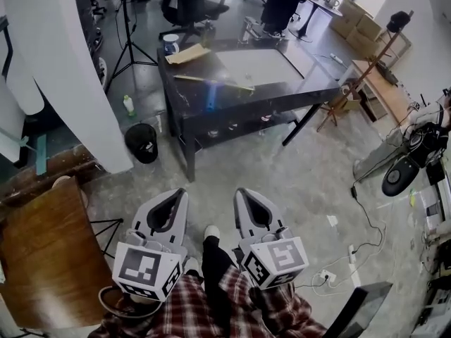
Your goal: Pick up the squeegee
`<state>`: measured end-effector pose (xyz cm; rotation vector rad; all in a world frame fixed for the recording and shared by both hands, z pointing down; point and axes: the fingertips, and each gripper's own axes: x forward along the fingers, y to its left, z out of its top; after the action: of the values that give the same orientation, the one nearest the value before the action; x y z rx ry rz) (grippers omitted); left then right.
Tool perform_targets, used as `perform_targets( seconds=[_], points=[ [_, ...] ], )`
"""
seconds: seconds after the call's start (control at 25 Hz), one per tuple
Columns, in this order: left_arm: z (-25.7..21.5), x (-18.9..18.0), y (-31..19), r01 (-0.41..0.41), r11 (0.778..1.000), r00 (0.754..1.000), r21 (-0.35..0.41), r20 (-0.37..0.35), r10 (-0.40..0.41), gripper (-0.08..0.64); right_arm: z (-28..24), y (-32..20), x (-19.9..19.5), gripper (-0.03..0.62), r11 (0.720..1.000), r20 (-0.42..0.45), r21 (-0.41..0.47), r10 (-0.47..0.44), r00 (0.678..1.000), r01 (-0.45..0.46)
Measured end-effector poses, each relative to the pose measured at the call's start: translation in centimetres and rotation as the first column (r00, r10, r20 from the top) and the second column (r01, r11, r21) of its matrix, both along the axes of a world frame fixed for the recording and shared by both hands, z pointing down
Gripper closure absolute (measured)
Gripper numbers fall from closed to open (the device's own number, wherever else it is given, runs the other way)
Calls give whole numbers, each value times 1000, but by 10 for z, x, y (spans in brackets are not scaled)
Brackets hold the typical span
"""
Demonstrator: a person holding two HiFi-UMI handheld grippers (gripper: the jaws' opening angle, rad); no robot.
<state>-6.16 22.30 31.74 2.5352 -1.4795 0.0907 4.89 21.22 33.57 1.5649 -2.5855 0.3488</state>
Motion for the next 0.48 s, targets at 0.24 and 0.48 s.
perform_targets(
  seconds=[0.24, 0.48],
  points=[
    [6, 8, -95, 21, 1000, 1000, 8, 0, -21, 551, -1, -102, 15, 580, 1000, -8, 21, 7, 1000, -7],
    [-9, 35, -198, 46, 999, 999, 15, -10, -46, 551, -26, -206, 33, 580, 998, -22, 46, -50, 999, 51]
  ],
)
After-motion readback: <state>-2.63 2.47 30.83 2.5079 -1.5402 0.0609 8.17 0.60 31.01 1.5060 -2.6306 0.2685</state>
